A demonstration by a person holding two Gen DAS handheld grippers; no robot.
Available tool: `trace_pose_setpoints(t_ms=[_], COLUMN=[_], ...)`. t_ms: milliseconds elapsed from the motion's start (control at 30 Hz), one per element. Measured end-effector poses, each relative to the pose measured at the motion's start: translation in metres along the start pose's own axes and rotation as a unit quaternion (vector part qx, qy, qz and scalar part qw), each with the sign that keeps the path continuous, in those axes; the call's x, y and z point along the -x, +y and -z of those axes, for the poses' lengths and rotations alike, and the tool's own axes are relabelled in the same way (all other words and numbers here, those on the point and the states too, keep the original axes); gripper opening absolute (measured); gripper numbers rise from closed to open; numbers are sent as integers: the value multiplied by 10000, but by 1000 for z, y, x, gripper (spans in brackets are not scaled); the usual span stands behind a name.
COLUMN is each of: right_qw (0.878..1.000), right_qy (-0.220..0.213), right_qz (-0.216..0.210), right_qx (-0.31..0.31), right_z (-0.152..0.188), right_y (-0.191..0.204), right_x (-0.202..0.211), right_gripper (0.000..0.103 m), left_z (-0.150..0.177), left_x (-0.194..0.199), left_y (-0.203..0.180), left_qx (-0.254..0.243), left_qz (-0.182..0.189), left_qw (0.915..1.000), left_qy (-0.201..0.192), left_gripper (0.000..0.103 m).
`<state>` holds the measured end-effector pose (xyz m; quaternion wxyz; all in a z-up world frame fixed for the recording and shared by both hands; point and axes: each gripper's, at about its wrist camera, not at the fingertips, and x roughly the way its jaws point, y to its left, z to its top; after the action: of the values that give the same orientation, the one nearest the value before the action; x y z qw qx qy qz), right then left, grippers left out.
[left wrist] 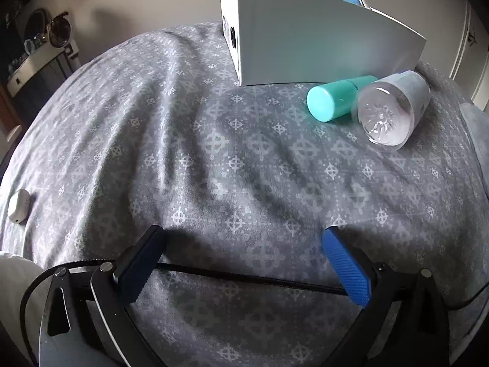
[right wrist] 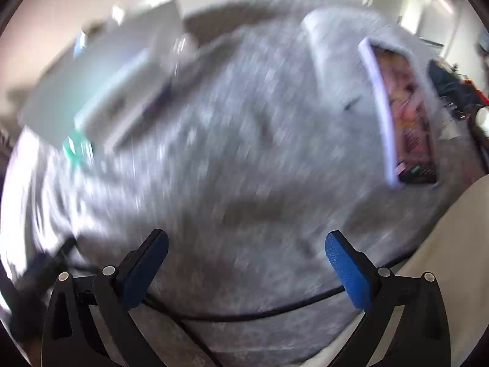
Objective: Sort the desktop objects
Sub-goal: 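Grasp the clear water bottle with the right gripper, then lower the water bottle into the white box and open the right gripper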
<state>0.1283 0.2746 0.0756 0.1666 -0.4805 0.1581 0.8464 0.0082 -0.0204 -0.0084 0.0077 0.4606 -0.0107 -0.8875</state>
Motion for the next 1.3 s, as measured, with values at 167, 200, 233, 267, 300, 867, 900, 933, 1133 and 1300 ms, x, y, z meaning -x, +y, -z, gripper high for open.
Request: trace_pose_setpoints(t_ms=[167, 200, 233, 267, 300, 867, 900, 933, 1133, 1300], right_qw=[9994, 9992, 9991, 9989, 9989, 9921, 9900, 9877, 9759, 9776], right_qy=[-175, -165, -177, -203, -190, 785, 821, 860, 1032, 438], right_qz=[-151, -194, -227, -267, -291, -971, -1132, -1272, -1856, -2024], right_qx=[259, 303, 327, 333, 324, -88, -181, -286, -503, -371], right_z=[-52, -60, -67, -75, -83, -119, -119, -117, -101, -114], right_y=[24, 32, 41, 51, 60, 141, 137, 131, 88, 61], right_x=[4, 2, 0, -3, -9, -119, -119, -118, -99, -48], right_gripper=[103, 103, 103, 103, 103, 96, 87, 77, 64, 63], left_z=[5, 5, 6, 6, 7, 7, 7, 7, 4, 2], left_x=[0, 1, 0, 0, 0, -1, -1, -1, -2, -1], left_y=[1, 2, 3, 3, 4, -4, -4, -4, -3, -3], left_qx=[129, 140, 149, 152, 155, 117, 116, 116, 104, 144], left_qz=[-57, -43, -32, -28, -25, -96, -98, -98, -116, -106], left_qw=[9997, 9997, 9996, 9996, 9996, 9994, 9994, 9994, 9994, 9994], left_qy=[-216, -218, -223, -229, -234, -303, -304, -305, -297, -281], left_gripper=[103, 103, 103, 103, 103, 103, 103, 103, 103, 103])
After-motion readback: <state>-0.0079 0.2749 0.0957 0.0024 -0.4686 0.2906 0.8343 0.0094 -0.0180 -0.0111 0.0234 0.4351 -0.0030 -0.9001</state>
